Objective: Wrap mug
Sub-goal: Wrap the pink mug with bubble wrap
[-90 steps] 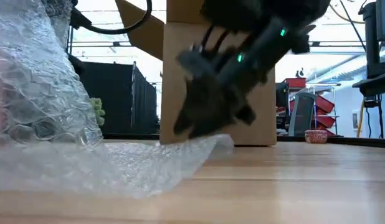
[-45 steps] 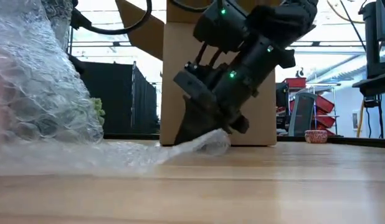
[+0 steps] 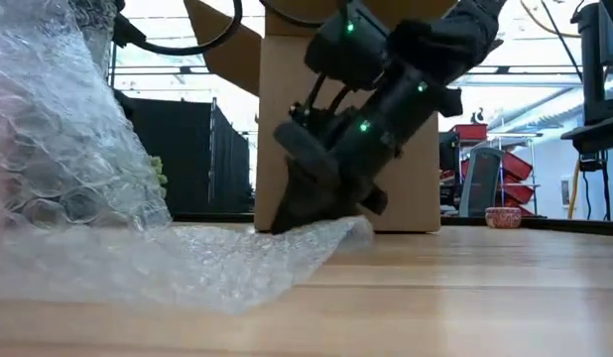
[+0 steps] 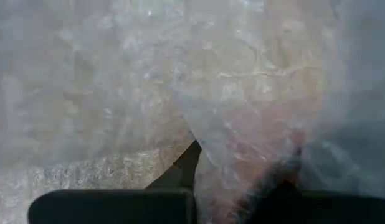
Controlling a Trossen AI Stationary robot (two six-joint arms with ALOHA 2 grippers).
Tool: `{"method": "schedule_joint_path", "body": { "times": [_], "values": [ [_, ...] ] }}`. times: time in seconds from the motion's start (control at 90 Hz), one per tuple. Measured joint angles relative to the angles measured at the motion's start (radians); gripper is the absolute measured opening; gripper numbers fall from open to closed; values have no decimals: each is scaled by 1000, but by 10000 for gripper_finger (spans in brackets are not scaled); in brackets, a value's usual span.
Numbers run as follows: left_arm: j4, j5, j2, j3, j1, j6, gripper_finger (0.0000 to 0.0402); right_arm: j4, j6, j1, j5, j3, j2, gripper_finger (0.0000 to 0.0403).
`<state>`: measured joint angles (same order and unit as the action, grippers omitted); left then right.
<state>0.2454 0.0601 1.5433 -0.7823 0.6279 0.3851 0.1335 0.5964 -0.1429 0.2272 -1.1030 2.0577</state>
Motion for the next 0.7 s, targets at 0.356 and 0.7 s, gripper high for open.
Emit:
{"method": "schedule_joint_path", "body": {
  "times": [0.356,0.7],
  "values": [
    [1,-6,0,0,-26,0,20,135,-84,-16,-122,2,15,88],
    [0,-12,0,0,-31,-2,22,122,-121,-16,-105,3,-33,4]
  ]
}}
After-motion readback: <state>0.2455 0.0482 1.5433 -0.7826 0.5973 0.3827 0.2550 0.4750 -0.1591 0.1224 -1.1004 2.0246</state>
